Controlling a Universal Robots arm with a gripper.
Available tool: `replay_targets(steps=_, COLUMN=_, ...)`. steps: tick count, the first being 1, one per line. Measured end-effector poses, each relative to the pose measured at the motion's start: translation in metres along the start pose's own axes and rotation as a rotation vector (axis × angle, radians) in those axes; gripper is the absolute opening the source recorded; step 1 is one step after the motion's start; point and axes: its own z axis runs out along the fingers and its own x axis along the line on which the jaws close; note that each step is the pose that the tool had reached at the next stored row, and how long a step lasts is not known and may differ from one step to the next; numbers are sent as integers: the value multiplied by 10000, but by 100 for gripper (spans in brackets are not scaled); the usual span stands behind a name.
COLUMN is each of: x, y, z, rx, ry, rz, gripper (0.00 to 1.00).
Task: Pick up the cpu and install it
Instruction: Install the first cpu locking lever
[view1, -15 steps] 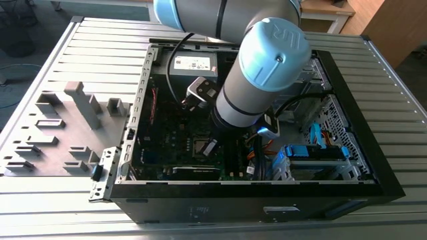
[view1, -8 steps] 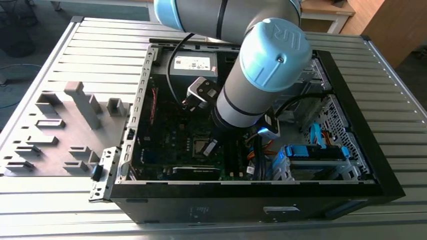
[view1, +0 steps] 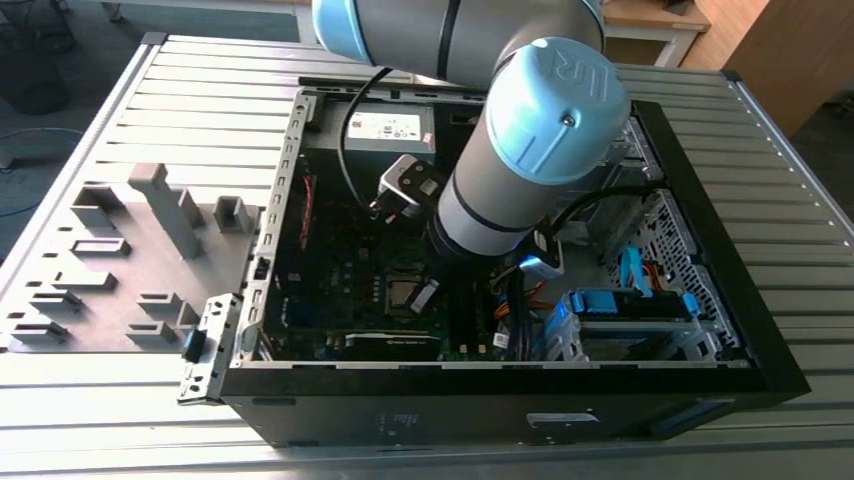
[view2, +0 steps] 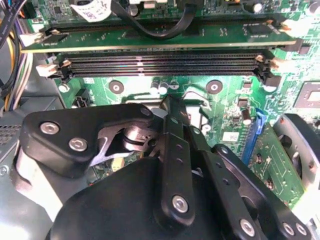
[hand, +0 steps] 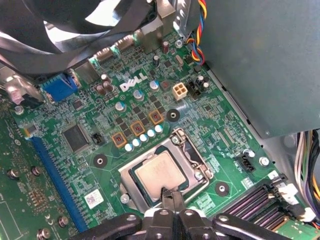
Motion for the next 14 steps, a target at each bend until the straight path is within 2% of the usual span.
replay_targets(steps=6, x=-11, y=-24, z=-5, rx=33, ry=50, rz=10, gripper=11)
replay_targets(steps=14, x=-25, y=-47, z=-5, rx=50, ry=71, rz=14, gripper=11)
